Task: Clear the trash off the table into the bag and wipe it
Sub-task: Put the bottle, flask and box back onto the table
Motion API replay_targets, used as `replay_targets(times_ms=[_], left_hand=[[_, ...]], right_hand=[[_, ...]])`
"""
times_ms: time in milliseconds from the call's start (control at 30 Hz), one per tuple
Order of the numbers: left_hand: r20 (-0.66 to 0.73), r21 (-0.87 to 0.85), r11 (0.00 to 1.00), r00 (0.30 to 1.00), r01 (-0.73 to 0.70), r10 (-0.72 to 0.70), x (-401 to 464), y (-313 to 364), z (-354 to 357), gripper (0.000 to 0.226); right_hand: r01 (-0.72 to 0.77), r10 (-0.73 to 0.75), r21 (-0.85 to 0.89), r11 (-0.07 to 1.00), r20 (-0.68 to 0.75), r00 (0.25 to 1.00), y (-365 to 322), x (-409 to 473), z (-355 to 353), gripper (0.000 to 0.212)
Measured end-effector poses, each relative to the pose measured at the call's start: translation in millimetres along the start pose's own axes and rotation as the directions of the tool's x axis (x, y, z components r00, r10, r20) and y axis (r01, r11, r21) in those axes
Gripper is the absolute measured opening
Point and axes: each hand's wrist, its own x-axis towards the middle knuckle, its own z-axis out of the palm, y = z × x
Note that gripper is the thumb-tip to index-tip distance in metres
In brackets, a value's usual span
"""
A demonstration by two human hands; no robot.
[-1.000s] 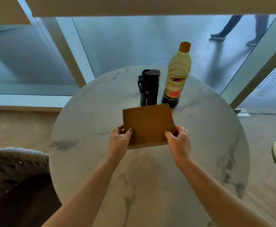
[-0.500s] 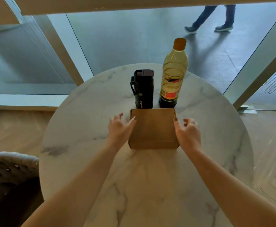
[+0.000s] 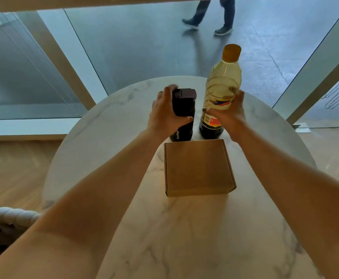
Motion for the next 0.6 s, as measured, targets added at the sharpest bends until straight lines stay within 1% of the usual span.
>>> replay_targets(times_ms=[67,167,300,367,400,467,500,533,567,600], left_hand=[[-0.028,0.008,0.999,0.999,-0.042,0.042,0,1,0,0.077],[-0.098,0.02,0.997,0.992,-0.074,0.075,-5,3,0,0.072],[-0.111,0.039,0.998,0.992,-0.056,0.06,-4,-8,-11,0.076],[-0.113,0.057,0.998,0.992,-0.04,0.047,-3,-12,-18,0.08],[-0.104,0.059,0.998,0.994,-0.031,0.037,-2,-14,-20,0.083],[-0.041,0.042,0.999,0.999,0.001,0.001,-3,-18,-25,0.094],[-0.001,0.015,1.0,1.0,0.022,-0.022,-5,-19,-26,0.102],[0.029,-0.028,0.998,0.998,0.05,-0.049,-9,-19,-26,0.108],[0.044,-0.08,0.991,0.994,0.105,-0.102,-16,-19,-26,0.11],[0.051,-0.135,0.973,0.982,0.188,-0.183,-26,-20,-23,0.106]], right_hand=[[0.021,-0.021,-0.001,1.0,-0.016,1.0,-3,-4,6,0.075],[0.03,-0.03,0.008,1.0,0.0,1.0,-2,-10,17,0.075],[0.066,-0.066,0.044,0.997,0.011,0.998,-2,-16,27,0.076],[0.071,-0.073,0.051,0.996,0.037,0.997,0,-15,28,0.082],[0.072,-0.075,0.049,0.996,0.071,0.995,2,-16,26,0.09],[0.057,-0.067,0.066,0.996,0.153,0.986,10,-20,19,0.115],[0.032,-0.041,0.055,0.998,0.171,0.984,18,-23,15,0.122],[-0.011,0.007,0.023,1.0,0.164,0.986,24,-29,10,0.122],[-0.061,0.06,0.0,0.998,0.13,0.99,34,-34,4,0.116],[-0.116,0.116,0.001,0.993,0.076,0.99,44,-40,-1,0.106]])
